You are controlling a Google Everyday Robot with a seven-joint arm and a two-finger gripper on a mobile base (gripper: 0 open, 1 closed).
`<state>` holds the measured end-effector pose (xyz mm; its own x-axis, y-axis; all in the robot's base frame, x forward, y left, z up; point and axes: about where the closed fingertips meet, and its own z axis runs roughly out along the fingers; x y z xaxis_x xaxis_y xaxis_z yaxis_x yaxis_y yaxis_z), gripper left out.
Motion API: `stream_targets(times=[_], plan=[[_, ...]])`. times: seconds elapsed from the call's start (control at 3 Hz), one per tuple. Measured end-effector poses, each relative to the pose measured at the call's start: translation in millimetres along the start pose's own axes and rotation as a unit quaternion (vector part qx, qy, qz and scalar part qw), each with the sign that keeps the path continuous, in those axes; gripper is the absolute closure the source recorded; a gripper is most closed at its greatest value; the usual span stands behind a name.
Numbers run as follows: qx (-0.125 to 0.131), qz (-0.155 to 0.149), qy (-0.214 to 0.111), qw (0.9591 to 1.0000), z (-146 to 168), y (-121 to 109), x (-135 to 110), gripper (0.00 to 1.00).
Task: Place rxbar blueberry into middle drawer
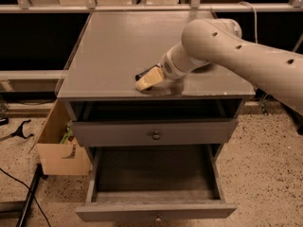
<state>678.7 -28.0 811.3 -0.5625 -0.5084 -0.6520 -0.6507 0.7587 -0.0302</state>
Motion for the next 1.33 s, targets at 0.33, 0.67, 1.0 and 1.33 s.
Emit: stream_targets(times=[0.33,0.67,1.0,1.33], plan=[[0.0,0.0,0.0,1.0,-5.2,0.2,-4.1,0.26],[0.0,0.0,0.0,1.0,-8.0,0.3,-7.0,0.31],[-0.006,-0.001,-0.003,1.0,-5.9,2.2,-12.1,0.58],[-0.006,-0.001,-0.004,1.0,-9.7,2.1,-15.0,0.81]])
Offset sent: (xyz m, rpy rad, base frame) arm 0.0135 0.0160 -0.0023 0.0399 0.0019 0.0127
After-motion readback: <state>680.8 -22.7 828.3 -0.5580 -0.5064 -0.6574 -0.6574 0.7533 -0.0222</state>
